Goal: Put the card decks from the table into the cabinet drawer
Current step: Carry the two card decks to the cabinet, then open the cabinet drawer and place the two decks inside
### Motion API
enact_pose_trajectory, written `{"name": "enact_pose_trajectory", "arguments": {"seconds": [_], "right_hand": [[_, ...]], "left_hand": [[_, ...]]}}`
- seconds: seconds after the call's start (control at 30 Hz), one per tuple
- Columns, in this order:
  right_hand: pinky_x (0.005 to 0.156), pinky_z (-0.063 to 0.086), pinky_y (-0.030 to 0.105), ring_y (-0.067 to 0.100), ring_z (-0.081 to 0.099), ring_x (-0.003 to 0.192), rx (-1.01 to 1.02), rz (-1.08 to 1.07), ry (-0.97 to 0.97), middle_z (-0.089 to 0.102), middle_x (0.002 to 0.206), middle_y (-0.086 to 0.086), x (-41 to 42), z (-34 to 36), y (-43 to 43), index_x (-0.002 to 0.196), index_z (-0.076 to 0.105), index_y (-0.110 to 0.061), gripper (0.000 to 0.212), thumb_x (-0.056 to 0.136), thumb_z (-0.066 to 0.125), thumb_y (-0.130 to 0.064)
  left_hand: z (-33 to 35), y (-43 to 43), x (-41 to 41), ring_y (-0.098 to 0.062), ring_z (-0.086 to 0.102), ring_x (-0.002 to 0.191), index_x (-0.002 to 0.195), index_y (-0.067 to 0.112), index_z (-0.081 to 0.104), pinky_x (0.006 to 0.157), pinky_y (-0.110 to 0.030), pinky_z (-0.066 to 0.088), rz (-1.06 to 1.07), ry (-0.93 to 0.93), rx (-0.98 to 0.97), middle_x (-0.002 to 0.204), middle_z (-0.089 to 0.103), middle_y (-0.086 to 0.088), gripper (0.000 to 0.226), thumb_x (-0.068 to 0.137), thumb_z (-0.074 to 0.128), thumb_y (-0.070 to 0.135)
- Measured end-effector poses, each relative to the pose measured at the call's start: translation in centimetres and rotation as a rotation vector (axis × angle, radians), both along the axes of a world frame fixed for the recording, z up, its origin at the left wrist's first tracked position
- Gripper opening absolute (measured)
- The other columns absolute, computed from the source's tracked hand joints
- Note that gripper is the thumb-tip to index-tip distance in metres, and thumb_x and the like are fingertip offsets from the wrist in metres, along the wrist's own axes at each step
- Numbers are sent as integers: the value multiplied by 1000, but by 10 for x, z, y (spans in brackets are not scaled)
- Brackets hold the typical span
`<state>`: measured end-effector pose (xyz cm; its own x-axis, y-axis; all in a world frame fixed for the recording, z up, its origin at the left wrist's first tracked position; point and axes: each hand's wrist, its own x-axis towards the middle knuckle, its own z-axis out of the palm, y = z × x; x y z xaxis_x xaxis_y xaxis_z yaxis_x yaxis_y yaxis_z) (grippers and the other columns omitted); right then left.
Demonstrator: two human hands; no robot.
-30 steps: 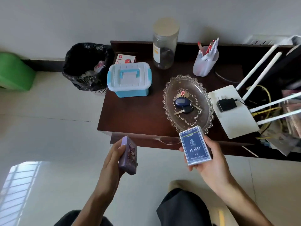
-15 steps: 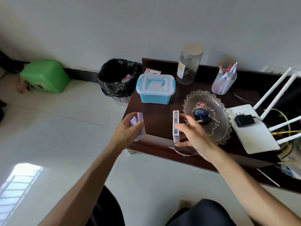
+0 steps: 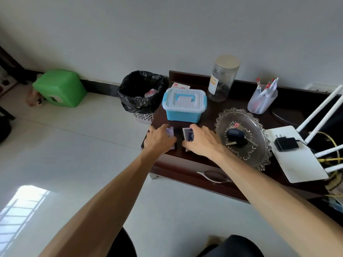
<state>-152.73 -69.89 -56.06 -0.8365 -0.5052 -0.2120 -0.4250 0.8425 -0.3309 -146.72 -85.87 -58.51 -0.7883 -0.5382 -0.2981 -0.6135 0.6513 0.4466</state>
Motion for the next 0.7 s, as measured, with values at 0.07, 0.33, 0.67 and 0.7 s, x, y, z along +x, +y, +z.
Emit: {"name": "enact_pose_trajectory", "arguments": {"seconds": [0.07, 0.33, 0.67, 0.7], "right_hand": [[72, 44, 36, 35, 63, 109, 22, -5, -1, 57, 127, 14, 0, -3, -1, 136, 47, -21, 69, 83, 65, -59], [83, 49, 41, 38, 61, 113, 45, -23, 0, 53, 130, 17, 2, -10, -7, 140, 44, -18, 73, 83, 65, -59], [63, 47, 31, 14, 61, 88, -243, -7, 177, 60, 94, -10, 75, 16, 80, 110, 65, -32, 33, 87, 57, -55], [63, 47, 30, 10, 61, 86, -264, -33, 134, 61, 91, -13, 86, 8, 99, 104, 67, -33, 27, 86, 60, -52]], "left_hand": [[-2, 3, -3, -34, 49, 126, 141, 40, 42, 97, -46, 47, -4, -5, -17, 134, 44, -14, 67, 77, 60, 48], [-6, 5, -4, -33, 48, 126, 141, 45, 41, 99, -48, 49, 4, -37, -8, 135, 39, -9, 72, 73, 61, 54], [-2, -51, 46, -30, 65, 107, 138, 20, 50, 92, -46, 55, 282, 311, 165, 123, 66, -11, 61, 87, 49, 53], [-8, -59, 55, -30, 65, 107, 136, 17, 54, 92, -43, 54, 298, 306, 208, 119, 68, -9, 58, 88, 51, 49]]}}
